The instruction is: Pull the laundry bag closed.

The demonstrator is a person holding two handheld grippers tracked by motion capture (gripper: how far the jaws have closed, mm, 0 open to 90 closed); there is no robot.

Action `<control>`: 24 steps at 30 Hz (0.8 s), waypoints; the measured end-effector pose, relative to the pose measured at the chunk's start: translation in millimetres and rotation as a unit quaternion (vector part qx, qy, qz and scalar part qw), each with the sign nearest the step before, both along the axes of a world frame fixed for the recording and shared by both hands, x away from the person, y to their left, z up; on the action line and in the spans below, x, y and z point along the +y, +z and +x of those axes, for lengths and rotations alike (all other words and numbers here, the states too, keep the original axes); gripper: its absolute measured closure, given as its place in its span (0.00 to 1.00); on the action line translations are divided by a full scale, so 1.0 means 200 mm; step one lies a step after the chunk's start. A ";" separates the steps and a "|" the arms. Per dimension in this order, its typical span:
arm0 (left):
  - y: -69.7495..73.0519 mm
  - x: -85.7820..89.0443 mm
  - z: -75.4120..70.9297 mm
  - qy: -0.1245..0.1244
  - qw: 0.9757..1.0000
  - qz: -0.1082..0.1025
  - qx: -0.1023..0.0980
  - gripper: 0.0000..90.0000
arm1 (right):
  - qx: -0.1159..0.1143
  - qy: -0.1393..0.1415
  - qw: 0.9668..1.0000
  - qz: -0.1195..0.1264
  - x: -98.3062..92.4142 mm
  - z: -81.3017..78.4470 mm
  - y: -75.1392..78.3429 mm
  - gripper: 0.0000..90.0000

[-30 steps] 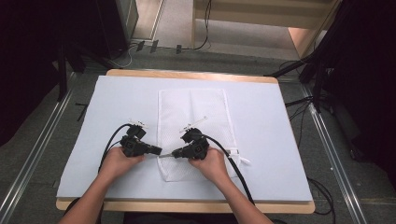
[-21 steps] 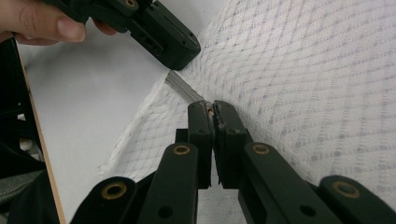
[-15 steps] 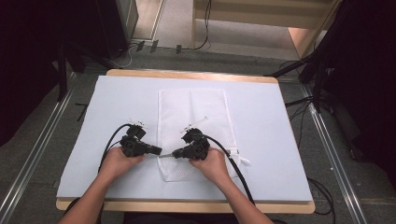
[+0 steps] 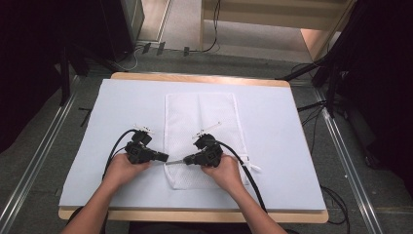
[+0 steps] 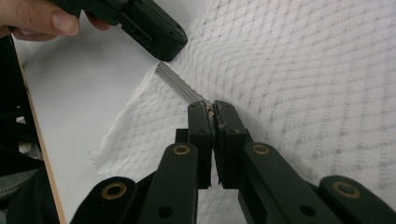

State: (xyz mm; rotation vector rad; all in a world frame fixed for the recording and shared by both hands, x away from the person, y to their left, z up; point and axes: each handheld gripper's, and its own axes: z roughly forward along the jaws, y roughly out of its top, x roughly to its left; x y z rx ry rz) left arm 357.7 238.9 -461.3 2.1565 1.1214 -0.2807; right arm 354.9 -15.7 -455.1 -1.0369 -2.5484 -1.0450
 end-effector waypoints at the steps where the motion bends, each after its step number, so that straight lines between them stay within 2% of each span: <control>1: 0.00 0.00 0.00 0.000 1.000 0.000 0.000 1.00 | 0.000 0.000 1.000 0.000 0.00 0.00 0.00 0.98; 24: 0.00 0.00 0.00 0.001 1.000 0.002 -0.002 1.00 | 0.002 -0.007 1.000 0.004 -0.07 0.01 -0.01 0.98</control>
